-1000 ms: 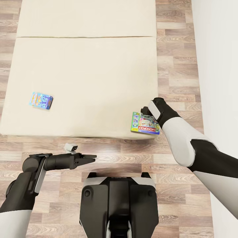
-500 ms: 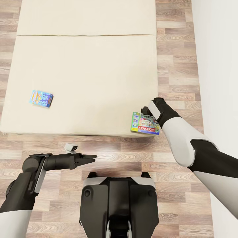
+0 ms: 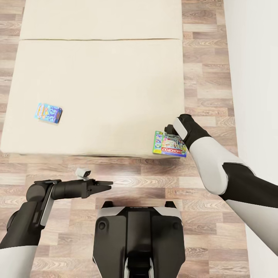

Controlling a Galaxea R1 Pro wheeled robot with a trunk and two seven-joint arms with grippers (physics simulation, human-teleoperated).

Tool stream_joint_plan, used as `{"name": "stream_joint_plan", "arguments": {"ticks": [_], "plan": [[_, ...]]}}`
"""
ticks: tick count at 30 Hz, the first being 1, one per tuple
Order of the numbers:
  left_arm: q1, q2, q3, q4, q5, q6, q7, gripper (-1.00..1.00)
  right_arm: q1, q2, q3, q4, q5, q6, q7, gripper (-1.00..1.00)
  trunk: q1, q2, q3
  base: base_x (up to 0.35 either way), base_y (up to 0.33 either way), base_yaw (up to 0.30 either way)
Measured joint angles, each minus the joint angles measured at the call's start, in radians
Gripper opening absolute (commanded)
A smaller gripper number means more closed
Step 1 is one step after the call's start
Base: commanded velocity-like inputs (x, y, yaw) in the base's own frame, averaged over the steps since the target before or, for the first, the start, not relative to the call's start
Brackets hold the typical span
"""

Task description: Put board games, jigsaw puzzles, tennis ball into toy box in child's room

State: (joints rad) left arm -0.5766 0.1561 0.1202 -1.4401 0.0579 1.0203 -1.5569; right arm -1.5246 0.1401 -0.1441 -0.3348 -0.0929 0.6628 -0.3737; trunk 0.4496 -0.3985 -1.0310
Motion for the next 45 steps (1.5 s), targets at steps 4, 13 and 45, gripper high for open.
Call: {"name": "stream_joint_plan", "arguments": {"ticks": [4, 13, 45], "plan": [[0.001, 0.0, 0.0, 0.0, 0.001, 0.0, 0.001, 1.0, 0.0, -0.001, 0.0, 0.0, 0.0, 0.0, 0.0, 1.0, 0.0, 0.0, 0.0, -0.029, 0.0, 0.0], [0.002, 0.0, 0.0, 0.0, 0.001, 0.0, 0.002, 1.0, 0.0, -0.002, 0.0, 0.004, 0.0, -0.003, 0.0, 1.0, 0.0, 0.0, 0.0, -0.004, 0.0, 0.0], [0.006, 0.0, 0.0, 0.004, -0.001, 0.0, 0.002, 1.0, 0.0, -0.001, 0.0, 0.007, 0.0, -0.011, 0.0, 1.0, 0.0, 0.0, 0.0, -0.03, 0.0, 0.0]]}}
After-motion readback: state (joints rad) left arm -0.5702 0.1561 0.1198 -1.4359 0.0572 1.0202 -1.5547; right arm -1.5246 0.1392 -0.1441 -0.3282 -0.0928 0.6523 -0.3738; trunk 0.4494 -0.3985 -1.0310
